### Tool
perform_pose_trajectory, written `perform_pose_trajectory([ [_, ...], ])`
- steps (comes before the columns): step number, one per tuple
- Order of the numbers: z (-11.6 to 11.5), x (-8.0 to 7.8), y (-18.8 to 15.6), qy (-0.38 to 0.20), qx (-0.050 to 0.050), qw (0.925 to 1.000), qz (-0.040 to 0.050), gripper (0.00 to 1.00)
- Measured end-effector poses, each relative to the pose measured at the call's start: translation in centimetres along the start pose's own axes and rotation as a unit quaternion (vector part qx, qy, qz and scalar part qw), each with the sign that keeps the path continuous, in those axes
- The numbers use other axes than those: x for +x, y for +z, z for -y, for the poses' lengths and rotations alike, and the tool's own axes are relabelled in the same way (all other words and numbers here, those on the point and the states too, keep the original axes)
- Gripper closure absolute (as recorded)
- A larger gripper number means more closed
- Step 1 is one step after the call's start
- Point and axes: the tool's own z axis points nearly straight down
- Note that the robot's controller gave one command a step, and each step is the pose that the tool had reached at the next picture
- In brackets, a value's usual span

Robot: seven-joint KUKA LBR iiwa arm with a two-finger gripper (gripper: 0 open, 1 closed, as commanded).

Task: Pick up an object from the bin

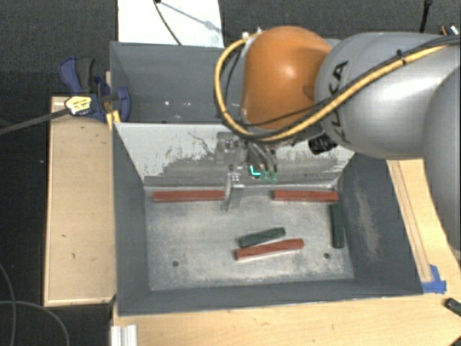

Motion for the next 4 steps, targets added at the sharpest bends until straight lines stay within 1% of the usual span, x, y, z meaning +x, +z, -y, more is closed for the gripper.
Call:
perform_pose_trajectory([
  [1,6.6,5.6,8.4,-0.077,0.001,0.997,-0.0012,0.0],
  [2,10.2,7.9,14.4,-0.095,0.001,0.9955,-0.0008,0.0],
  [3,10.0,7.7,14.0,-0.094,0.0,0.9956,0.0028,1.0],
  [4,7.1,6.9,0.3,-0.104,0.0,0.9946,0.0079,1.0],
])
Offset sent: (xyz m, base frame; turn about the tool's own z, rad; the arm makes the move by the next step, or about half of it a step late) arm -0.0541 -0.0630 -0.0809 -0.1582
